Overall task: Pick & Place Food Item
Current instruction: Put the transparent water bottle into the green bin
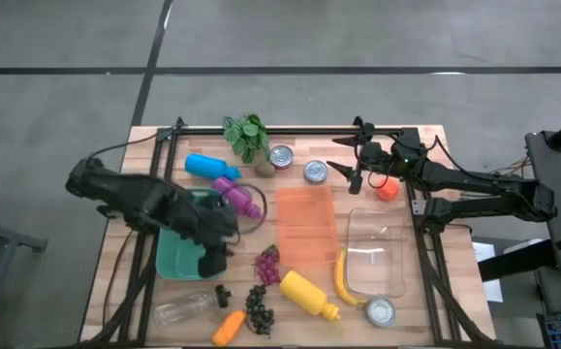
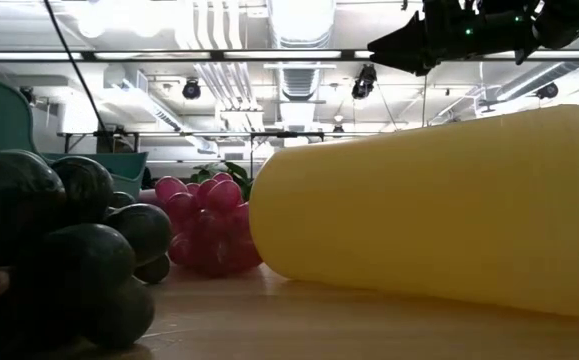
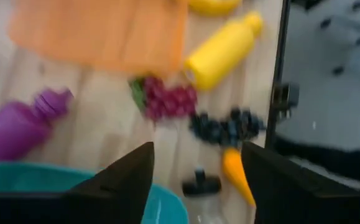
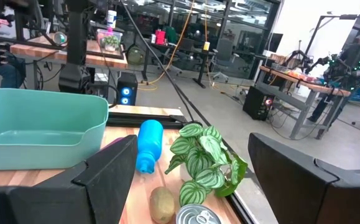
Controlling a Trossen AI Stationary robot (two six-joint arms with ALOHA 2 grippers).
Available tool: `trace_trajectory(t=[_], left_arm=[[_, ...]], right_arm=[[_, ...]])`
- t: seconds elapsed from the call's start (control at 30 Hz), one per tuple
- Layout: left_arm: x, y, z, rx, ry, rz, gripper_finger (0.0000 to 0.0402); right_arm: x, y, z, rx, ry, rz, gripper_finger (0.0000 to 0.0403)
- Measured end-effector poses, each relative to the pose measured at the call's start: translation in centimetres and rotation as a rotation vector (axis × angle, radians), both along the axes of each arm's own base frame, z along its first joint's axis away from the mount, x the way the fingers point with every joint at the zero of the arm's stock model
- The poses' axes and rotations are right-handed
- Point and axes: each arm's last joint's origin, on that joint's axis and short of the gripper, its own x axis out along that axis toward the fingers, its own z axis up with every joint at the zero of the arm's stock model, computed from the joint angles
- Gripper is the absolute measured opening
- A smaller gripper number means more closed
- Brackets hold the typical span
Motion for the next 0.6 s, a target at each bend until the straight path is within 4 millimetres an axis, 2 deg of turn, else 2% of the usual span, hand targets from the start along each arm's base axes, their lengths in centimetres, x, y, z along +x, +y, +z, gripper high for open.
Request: trace_trajectory(t=[0.13, 0.33, 0.6], left_arm=[[0.7, -1.7, -2.2, -0.059, 0.141, 0.029, 0.0256], [2.8, -4.3, -6.1, -0.104, 0.329, -0.032, 0.0256], [5.0, -6.9, -10.0, -0.065, 0.376, -0.092, 0.0256]], right_arm=[[0.0, 0.0, 0.0, 0.0, 0.0, 0.0, 0.0305], [0.0, 0.0, 0.0, 0.0, 0.0, 0.0, 0.0306], [0.0, 0.0, 0.0, 0.0, 0.0, 0.0, 0.0305]])
